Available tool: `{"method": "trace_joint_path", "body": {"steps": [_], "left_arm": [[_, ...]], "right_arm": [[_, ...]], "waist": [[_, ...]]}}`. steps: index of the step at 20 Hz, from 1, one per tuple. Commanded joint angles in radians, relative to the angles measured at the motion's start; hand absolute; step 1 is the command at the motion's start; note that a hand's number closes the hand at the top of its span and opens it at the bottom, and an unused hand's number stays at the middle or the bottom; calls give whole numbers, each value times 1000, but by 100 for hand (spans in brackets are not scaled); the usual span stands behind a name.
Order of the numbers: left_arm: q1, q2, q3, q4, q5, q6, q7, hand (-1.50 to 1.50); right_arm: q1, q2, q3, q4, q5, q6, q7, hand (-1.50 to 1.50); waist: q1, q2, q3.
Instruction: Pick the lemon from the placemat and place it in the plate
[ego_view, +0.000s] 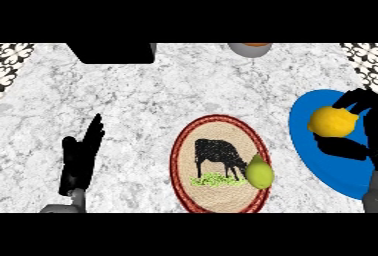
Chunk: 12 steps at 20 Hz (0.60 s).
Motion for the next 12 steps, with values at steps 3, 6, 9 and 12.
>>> {"method": "trace_joint_path", "body": {"steps": [3,6,9,12], "left_arm": [[-56,38,57,18,31,-57,32,0],[-61,-26,3,20,-41,7,33,0],[27,3,23,-26,-3,-48,-9,0],[25,-20,18,-58,-10,-32,20,0]], "right_arm": [[-25,-63,-154,174,-63,-4,-98,150],[2,-55,-181,239,-78,-33,-169,150],[-69,-86,-221,443,-85,-81,-270,150],[-117,-107,-228,548,-79,-54,-279,150]], "waist": [[5,3,0],[3,2,0],[13,3,1],[14,3,1]]}}
